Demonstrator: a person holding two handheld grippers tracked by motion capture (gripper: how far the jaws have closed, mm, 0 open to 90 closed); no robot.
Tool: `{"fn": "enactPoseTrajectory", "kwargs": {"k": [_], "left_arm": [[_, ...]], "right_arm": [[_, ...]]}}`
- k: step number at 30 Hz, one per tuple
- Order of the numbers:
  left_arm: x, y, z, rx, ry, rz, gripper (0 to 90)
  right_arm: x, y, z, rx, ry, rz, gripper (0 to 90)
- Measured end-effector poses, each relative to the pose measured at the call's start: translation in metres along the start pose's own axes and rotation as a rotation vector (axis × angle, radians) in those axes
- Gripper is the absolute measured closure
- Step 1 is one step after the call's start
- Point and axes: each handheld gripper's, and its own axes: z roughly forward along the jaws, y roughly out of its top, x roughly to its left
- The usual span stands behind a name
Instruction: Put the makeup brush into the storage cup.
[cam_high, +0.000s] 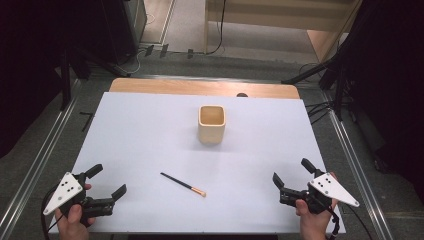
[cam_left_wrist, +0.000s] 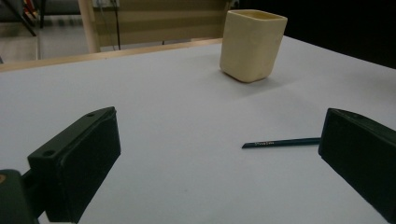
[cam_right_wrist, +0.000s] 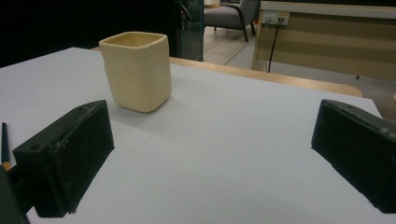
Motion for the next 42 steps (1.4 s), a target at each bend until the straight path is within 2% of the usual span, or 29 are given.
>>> {"fn": "enactPoseTrajectory", "kwargs": {"k": [7,15,31,42], "left_arm": [[-0.008,0.009,0.007,-0.014,-0.030,0.003,0.0],[-0.008,0.021,0.017,-0.015,-0.057,-0.013,0.0],[-0.020,0.038,0.047,0.009,-0.114,0.037,0.0],[-0.029,0.047,0.066,0.012,-0.148,0.044,0.0]], "right_arm": [[0.000,-0.001,-0.003,0.009,-0.002,0.009,0.0],[-0.002,-0.002,-0.004,0.015,-0.001,0.021,0.0],[-0.001,-0.003,-0.003,0.025,0.005,0.018,0.1],[-0.001,-0.003,-0.003,0.029,0.003,0.015,0.8]]}}
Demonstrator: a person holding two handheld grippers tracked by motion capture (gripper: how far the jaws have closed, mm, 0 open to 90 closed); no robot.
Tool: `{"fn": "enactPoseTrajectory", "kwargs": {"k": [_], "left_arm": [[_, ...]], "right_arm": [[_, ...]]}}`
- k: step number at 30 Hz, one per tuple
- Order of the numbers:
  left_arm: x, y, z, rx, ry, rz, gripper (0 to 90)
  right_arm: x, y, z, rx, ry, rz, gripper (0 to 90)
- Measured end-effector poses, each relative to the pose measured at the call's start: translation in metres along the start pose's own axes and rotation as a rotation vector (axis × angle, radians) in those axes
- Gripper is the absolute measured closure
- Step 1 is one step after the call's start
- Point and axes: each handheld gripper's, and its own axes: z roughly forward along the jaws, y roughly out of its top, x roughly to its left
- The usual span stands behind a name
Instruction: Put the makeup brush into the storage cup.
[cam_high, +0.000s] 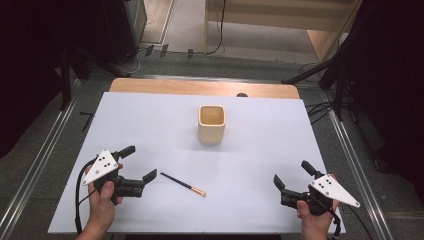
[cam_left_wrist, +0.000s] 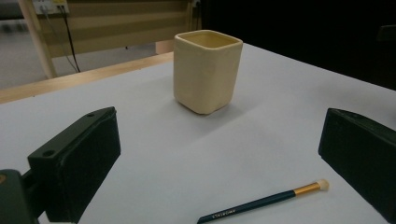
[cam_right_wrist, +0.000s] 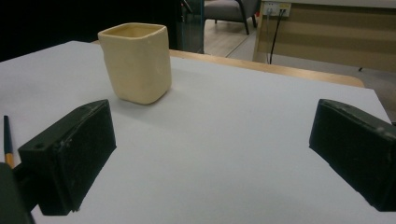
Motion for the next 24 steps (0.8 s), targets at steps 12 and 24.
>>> {"fn": "enactPoseTrajectory", "kwargs": {"k": [12,24], "left_arm": [[-0.007,0.007,0.021,0.016,-0.046,0.014,0.0],[-0.010,0.014,0.041,0.059,-0.102,0.027,0.0]], "right_arm": [[0.001,-0.001,0.001,0.006,0.005,-0.006,0.8],[0.001,-0.001,0.002,0.011,0.006,-0.008,0.8]]}}
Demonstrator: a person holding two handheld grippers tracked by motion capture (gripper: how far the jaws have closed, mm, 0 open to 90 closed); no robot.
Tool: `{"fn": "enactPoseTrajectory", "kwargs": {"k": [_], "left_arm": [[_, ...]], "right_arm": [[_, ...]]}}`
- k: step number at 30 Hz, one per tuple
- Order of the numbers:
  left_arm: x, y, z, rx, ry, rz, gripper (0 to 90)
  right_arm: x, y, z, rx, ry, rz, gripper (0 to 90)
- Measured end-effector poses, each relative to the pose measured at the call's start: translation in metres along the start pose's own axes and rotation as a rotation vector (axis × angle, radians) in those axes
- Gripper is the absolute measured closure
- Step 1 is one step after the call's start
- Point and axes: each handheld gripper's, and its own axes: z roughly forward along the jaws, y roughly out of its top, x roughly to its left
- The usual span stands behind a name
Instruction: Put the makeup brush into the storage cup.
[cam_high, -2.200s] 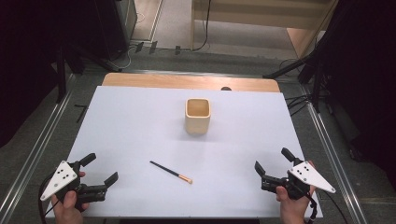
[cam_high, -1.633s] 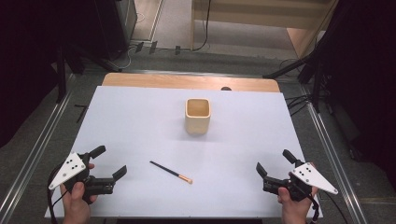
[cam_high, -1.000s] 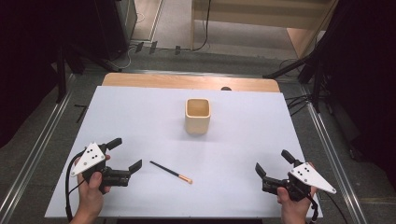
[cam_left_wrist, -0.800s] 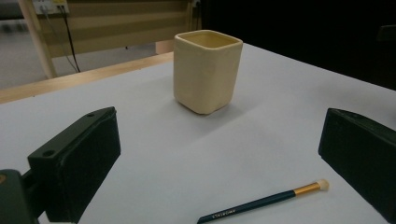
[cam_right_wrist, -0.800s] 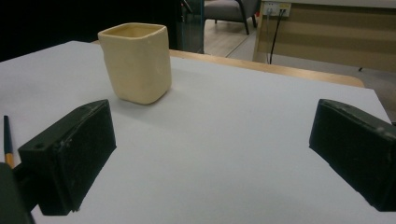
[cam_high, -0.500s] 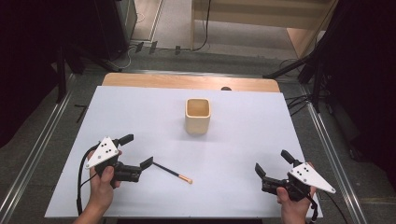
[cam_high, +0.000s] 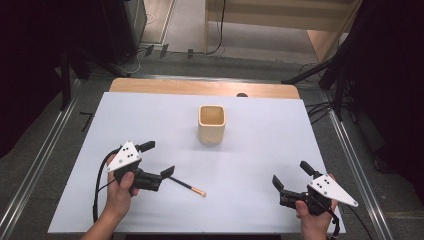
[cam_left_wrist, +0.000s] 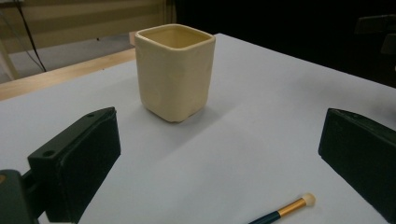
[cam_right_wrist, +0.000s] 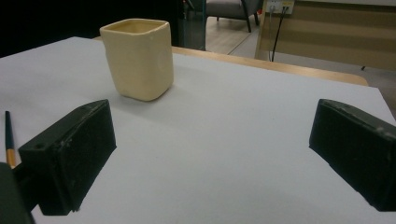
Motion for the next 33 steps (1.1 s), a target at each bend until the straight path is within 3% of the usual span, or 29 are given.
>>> {"fn": "enactPoseTrajectory", "kwargs": {"k": [3,13,17,21,24,26,29,30,33], "left_arm": [[0.001,0.003,0.003,0.021,-0.017,0.004,0.0],[-0.007,0.011,0.027,0.225,-0.083,0.093,0.0],[-0.013,0.009,0.039,0.327,-0.099,0.159,0.0],[-0.020,0.006,0.053,0.449,-0.154,0.178,0.0],[-0.023,0.003,0.062,0.542,-0.173,0.194,0.0],[-0.025,0.001,0.067,0.591,-0.181,0.207,0.0],[-0.026,0.001,0.069,0.619,-0.185,0.219,0.0],[-0.027,0.002,0.072,0.656,-0.182,0.242,0.0],[-0.029,0.001,0.074,0.695,-0.177,0.261,0.0]], "right_arm": [[0.000,0.000,0.001,0.001,0.000,-0.001,0.8],[0.000,-0.001,0.003,0.011,0.005,-0.006,0.8],[0.000,-0.001,0.003,0.012,0.007,-0.006,0.8],[0.001,-0.002,0.003,0.017,0.007,-0.003,0.8],[0.001,-0.002,0.003,0.019,0.008,-0.004,0.8],[0.000,-0.002,0.003,0.020,0.009,-0.005,0.8],[0.000,-0.002,0.004,0.023,0.009,-0.006,0.8],[0.000,-0.003,0.004,0.025,0.010,-0.006,0.8],[0.000,-0.003,0.005,0.029,0.011,-0.007,0.8]]}}
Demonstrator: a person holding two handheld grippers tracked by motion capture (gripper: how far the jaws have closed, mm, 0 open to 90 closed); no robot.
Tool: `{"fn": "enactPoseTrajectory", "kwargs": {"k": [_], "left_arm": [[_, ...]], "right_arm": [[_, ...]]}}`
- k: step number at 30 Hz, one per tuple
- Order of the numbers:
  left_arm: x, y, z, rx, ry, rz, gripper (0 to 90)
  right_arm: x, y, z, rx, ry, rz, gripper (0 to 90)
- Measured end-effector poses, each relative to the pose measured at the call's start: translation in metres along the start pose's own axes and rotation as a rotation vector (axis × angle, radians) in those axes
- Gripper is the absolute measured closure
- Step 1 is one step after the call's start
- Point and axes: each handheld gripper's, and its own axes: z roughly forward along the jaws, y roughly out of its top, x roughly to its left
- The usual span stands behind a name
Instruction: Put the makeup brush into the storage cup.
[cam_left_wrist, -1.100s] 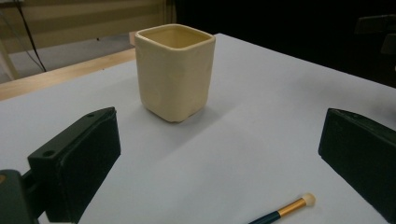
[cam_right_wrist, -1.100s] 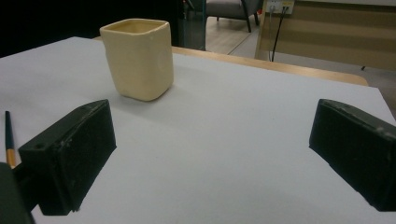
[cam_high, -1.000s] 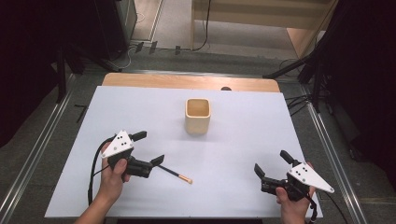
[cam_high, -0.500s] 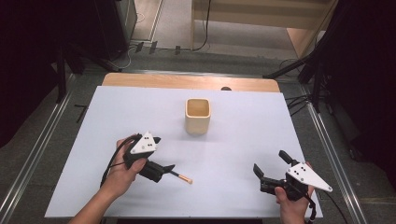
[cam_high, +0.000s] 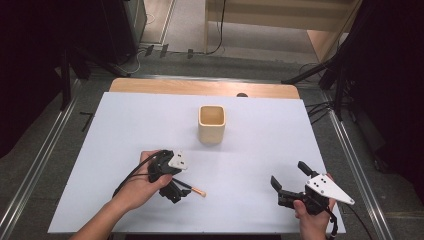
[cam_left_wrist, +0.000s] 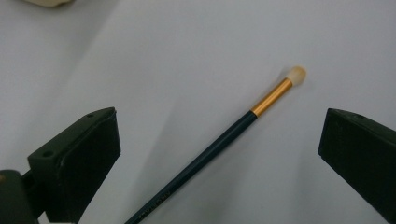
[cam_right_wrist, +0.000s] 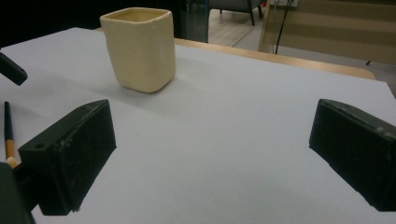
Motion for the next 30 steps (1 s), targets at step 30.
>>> {"fn": "enactPoseTrajectory", "kwargs": {"k": [30], "left_arm": [[-0.008,-0.001,0.021,0.218,-0.006,0.039,21.3]], "right_arm": [[0.004,-0.002,0.005,0.026,0.012,-0.008,1.9]]}}
